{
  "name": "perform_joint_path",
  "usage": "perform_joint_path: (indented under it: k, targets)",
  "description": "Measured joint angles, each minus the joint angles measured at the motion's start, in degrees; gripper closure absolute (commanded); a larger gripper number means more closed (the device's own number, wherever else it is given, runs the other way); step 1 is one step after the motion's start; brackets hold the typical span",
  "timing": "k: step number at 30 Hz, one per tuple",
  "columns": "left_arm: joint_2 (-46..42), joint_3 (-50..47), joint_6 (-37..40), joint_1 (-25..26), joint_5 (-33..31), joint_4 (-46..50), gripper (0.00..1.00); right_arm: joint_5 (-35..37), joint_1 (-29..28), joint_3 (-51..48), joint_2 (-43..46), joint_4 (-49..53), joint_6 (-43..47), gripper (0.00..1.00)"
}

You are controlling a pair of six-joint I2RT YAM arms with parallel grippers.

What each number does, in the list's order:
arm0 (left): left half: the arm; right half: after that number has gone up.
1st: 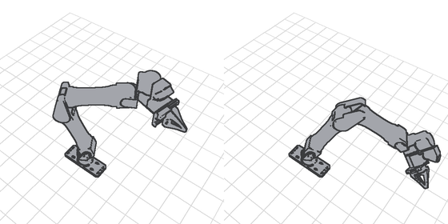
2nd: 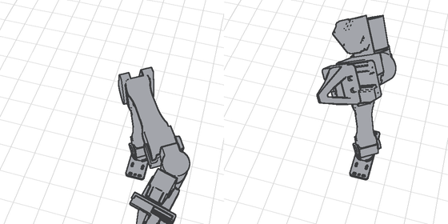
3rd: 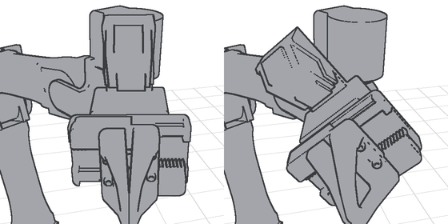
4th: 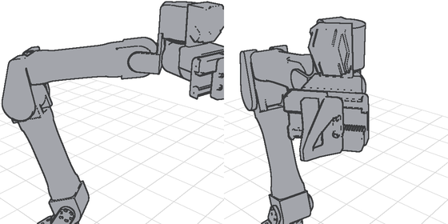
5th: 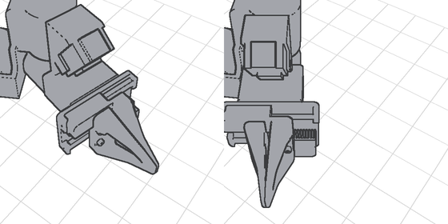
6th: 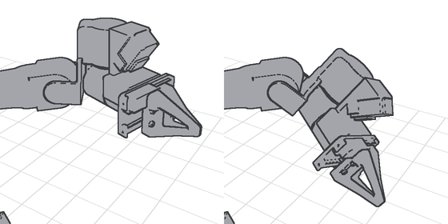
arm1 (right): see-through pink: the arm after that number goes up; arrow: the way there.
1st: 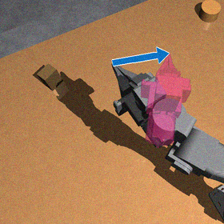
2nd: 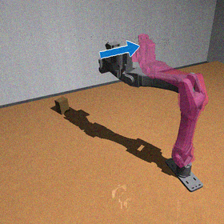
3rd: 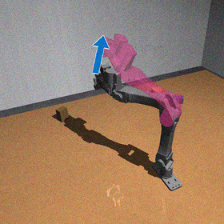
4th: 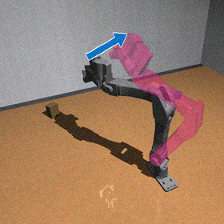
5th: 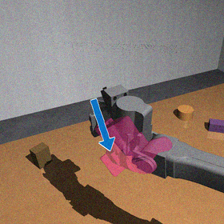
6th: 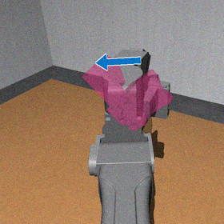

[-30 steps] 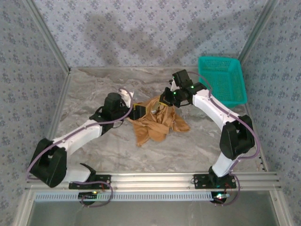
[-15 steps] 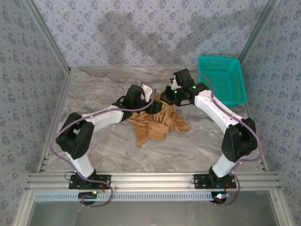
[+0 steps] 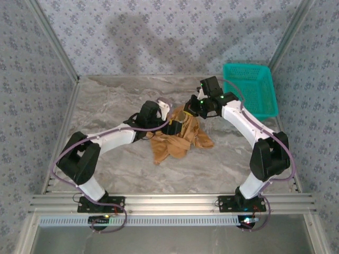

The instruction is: Fold the inside-out t-shirt

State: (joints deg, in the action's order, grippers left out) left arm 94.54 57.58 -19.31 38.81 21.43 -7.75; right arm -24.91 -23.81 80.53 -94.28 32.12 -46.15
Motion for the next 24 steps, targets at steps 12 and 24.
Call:
perform_joint_path:
  k: [12, 24]
  targets:
    - [7.1, 6.5, -2.4, -0.2, -1.5, 2.3, 1.0, 0.0, -0.6, -1.5, 0.0, -0.7, -0.2, 1.0]
    - [-4.3, 13.4, -5.5, -1.1, 0.5, 15.1, 1.0, 0.3, 4.8, -6.3, 5.1, 3.9, 6.5, 0.46]
